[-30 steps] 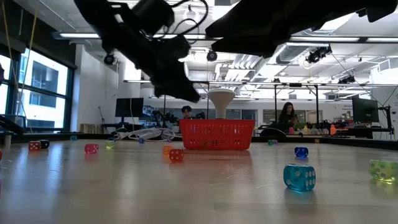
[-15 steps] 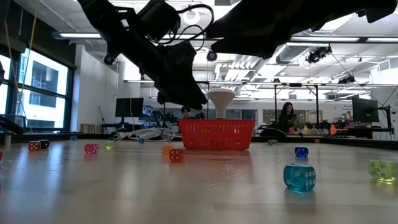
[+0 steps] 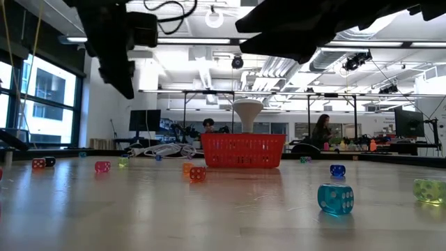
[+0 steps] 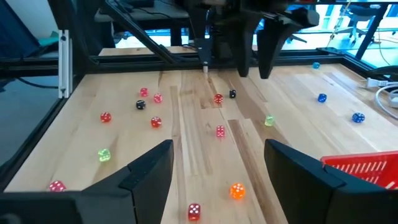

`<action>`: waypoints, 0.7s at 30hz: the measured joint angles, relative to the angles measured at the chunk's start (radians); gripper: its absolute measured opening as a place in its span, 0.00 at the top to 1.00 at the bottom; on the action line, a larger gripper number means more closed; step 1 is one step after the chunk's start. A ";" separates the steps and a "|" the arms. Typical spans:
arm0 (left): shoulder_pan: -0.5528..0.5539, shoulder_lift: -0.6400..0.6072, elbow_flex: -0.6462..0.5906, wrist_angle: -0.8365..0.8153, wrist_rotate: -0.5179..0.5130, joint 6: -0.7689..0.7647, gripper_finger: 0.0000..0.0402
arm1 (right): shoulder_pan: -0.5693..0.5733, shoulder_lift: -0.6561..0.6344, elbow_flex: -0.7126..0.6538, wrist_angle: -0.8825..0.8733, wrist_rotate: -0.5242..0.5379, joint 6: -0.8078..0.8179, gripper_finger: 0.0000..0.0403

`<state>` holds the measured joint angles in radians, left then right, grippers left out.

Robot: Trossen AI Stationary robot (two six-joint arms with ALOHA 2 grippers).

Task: Pick & Place Dice
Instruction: Put the top light green dice into the bin

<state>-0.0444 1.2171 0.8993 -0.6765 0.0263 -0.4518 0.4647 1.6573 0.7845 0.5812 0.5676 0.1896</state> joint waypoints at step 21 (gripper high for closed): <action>0.180 0.283 0.000 -0.049 0.016 -0.270 0.58 | -0.009 0.000 0.000 -0.002 -0.001 -0.002 0.40</action>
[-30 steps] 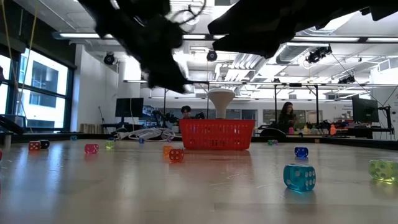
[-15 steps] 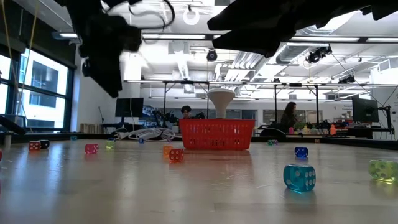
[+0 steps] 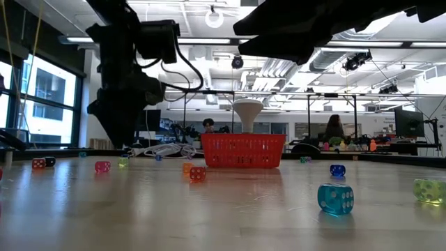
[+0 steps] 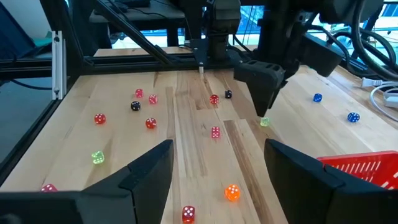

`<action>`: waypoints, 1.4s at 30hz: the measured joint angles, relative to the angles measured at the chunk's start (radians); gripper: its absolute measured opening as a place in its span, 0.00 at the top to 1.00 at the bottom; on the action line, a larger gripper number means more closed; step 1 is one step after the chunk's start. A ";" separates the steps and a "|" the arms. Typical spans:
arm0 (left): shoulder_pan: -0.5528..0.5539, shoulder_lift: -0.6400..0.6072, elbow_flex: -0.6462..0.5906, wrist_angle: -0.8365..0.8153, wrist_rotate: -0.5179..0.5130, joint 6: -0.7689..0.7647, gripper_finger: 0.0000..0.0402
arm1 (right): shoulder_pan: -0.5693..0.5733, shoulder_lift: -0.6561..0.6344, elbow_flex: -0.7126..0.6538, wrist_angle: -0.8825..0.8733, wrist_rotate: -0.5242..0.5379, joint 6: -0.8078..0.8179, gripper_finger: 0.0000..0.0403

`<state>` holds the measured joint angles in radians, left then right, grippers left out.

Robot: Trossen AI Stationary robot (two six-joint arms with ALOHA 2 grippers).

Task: Pick & Place Dice
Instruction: Put the top light green dice into the bin

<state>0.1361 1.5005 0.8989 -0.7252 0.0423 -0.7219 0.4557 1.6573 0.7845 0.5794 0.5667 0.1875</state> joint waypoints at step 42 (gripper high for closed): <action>0.012 0.127 -0.003 0.057 -0.025 0.045 0.73 | 0.000 0.000 0.000 -0.008 0.003 -0.027 0.40</action>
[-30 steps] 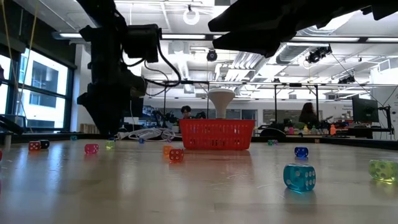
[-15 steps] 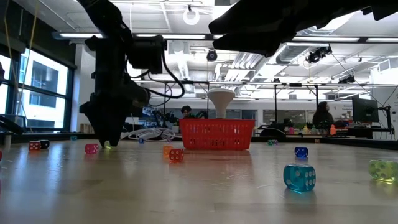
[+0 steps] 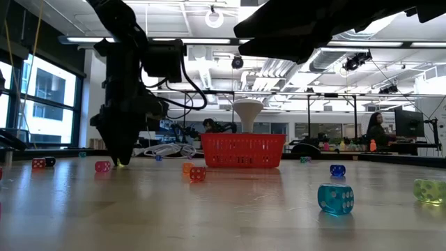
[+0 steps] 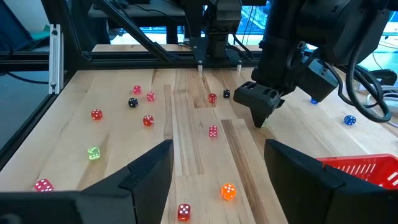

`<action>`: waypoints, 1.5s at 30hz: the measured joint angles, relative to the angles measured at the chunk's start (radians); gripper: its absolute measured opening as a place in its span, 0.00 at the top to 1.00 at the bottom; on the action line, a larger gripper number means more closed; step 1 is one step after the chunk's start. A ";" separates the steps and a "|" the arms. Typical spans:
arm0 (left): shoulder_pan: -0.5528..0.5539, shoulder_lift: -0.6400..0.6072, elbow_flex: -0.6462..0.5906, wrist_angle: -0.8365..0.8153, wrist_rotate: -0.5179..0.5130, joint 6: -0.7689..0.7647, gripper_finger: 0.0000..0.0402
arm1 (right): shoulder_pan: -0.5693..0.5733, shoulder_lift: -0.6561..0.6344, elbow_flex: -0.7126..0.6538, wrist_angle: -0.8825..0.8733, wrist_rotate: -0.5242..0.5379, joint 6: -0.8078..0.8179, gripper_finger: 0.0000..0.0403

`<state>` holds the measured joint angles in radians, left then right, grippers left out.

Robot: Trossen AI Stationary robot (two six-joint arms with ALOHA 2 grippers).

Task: Pick & Place Dice
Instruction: Put the top light green dice into the bin

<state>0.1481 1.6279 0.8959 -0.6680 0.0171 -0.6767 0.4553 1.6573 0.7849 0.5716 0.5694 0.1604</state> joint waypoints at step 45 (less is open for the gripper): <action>-0.075 -0.028 0.059 0.669 -0.090 0.381 0.56 | 0.000 0.000 0.000 0.005 0.000 0.000 0.40</action>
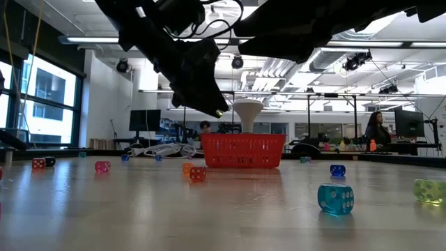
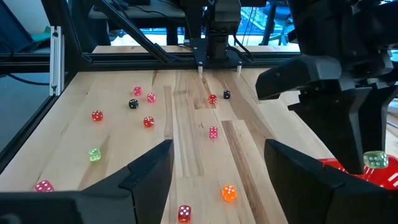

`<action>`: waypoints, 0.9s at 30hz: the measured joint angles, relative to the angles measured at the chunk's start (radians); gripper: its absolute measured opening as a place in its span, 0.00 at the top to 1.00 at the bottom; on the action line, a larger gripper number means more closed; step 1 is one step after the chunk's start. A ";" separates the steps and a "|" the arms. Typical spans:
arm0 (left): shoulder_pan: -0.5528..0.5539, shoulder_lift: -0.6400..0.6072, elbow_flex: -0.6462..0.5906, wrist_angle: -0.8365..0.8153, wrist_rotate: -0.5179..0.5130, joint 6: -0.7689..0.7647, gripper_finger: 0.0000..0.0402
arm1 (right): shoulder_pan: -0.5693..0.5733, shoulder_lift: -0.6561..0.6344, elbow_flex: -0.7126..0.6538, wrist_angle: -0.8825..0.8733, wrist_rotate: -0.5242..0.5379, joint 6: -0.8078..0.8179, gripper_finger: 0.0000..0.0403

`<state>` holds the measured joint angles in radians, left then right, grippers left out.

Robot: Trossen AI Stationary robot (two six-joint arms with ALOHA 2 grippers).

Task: Pick & Place Dice
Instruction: Put the top light green dice into the bin

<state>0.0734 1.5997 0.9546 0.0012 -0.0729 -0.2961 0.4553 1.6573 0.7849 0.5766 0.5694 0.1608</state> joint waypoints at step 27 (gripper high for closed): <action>-0.026 0.046 -0.001 0.014 -0.137 0.323 0.56 | -0.011 0.000 0.000 -0.028 0.031 0.005 0.40</action>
<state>0.0475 1.6459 0.9535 0.0149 -0.2097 0.0270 0.4438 1.6573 0.7849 0.5488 0.6007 0.1655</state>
